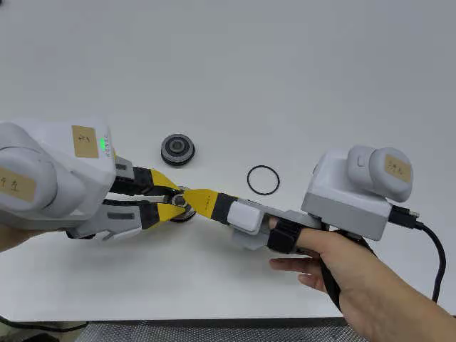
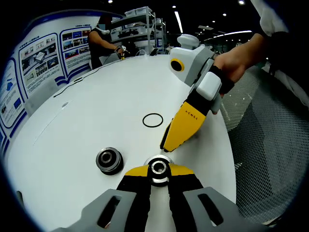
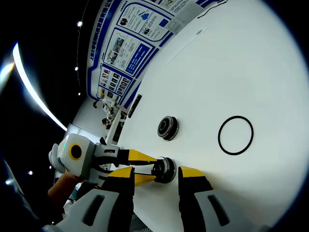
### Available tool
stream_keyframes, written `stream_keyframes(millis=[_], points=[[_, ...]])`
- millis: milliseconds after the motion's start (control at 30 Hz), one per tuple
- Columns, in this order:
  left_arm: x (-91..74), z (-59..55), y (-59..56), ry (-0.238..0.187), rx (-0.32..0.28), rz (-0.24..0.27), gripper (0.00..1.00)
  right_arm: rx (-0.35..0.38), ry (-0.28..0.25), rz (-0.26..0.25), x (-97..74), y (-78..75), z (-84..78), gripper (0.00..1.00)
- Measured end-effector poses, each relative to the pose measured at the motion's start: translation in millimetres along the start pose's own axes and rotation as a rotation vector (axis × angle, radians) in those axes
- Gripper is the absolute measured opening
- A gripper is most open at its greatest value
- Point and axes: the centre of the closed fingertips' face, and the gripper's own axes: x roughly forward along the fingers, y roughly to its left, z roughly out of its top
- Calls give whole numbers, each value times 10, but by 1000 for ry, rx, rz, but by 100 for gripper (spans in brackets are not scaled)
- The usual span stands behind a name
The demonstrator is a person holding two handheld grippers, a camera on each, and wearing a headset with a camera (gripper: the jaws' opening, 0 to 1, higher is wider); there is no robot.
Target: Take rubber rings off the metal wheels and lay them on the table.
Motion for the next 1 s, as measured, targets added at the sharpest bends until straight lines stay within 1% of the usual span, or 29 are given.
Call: stream_keyframes(millis=[67,200,300,533,633,667,733,867,1000], points=[[0,-1,0,-1,-1,-1,13,16,15,11,17,14,-26,37],[0,0,-1,0,4,-4,13,18,26,9,32,2,-56,37],[0,1,-2,-2,6,-4,13,36,31,20,41,29,-65,37],[1,3,-4,-2,7,-3,13,44,45,11,81,14,-91,37],[1,3,-4,-1,7,-3,13,60,61,19,95,32,-130,36],[-1,2,-4,-1,7,-3,13,66,54,12,91,16,-120,36],[-2,3,-5,0,8,-3,13,70,59,18,92,20,-128,34],[-3,3,-4,0,8,-2,13,62,56,23,83,49,-133,34],[-4,4,-4,1,9,-2,13,53,47,23,64,44,-117,33]])
